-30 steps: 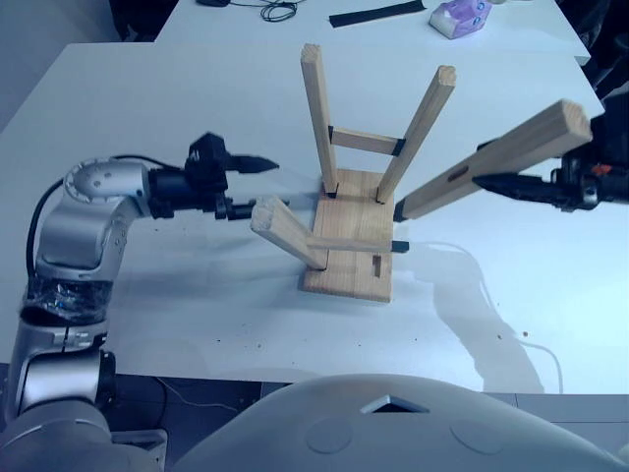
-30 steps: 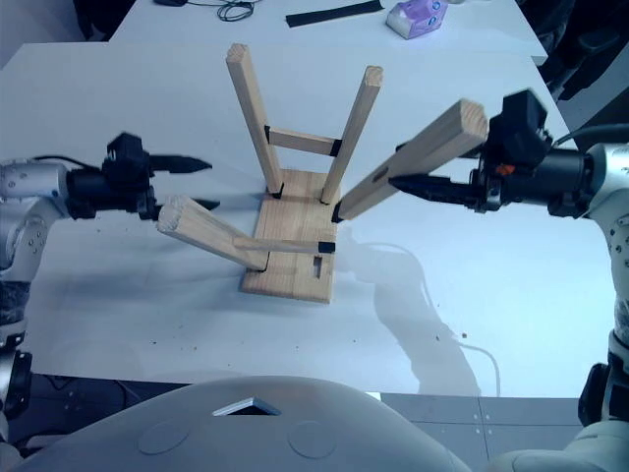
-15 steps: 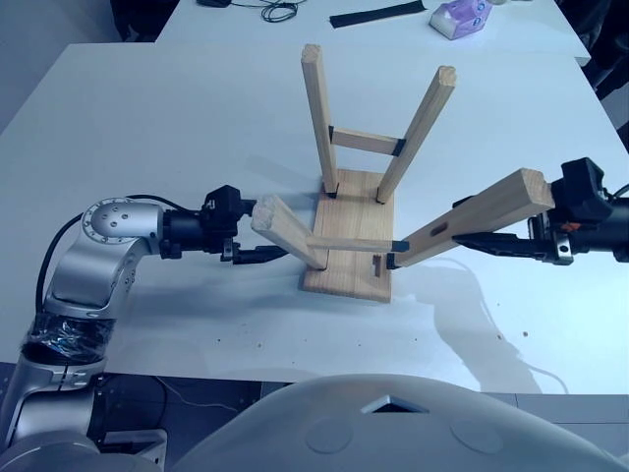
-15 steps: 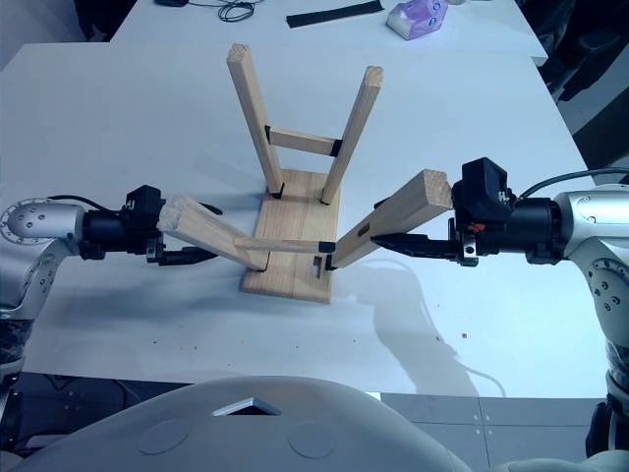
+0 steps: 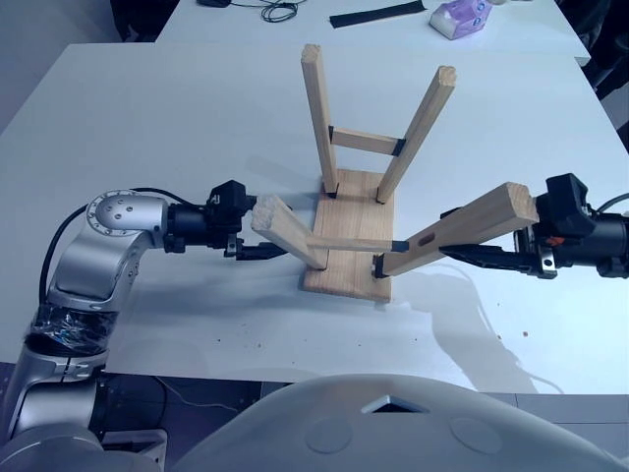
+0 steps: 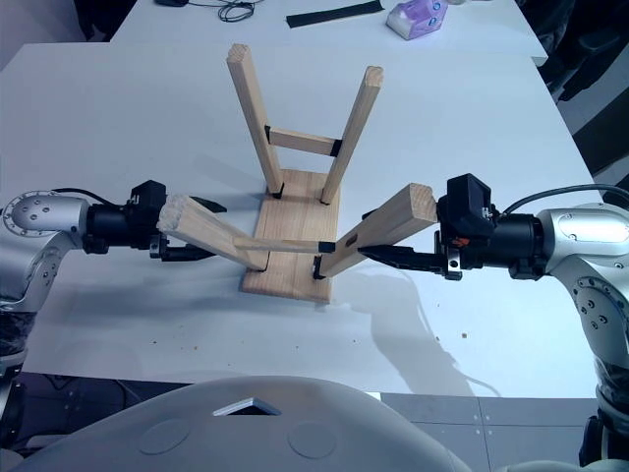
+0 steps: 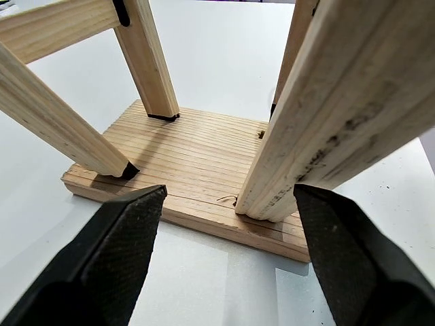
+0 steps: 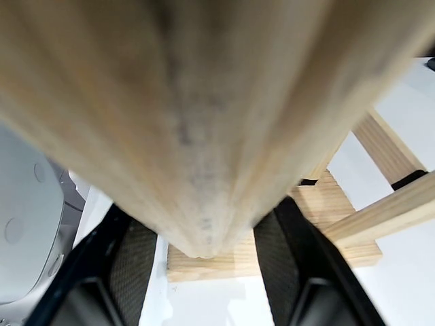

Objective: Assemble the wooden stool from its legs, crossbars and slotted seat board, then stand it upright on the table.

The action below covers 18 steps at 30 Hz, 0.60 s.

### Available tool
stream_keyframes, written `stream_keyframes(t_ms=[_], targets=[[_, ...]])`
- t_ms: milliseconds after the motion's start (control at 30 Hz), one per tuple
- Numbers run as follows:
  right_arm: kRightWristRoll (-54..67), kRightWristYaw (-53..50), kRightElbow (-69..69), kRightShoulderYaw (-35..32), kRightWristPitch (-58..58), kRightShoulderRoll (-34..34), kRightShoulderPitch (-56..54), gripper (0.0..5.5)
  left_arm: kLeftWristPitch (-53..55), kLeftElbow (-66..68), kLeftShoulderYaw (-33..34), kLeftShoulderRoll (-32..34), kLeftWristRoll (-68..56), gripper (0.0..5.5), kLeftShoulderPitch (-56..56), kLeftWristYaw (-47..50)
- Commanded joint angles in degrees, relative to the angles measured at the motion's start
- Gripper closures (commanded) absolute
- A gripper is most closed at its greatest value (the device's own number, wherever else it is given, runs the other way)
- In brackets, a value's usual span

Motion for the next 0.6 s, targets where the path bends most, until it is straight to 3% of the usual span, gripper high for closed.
stream_keyframes(t_ms=[33, 600], targets=[[-1.12, -1.12, -1.06, 0.66, -1.66, 0.84, 0.92, 3.48, 0.32, 0.45, -0.5, 0.61, 0.06, 2.02, -1.67, -0.93], [-5.4, -2.08, -0.39, 4.05, -5.96, 1.23, 0.13, 3.48, 1.19, 0.57, -0.97, 0.11, -0.16, 2.02, -3.71, -2.03]])
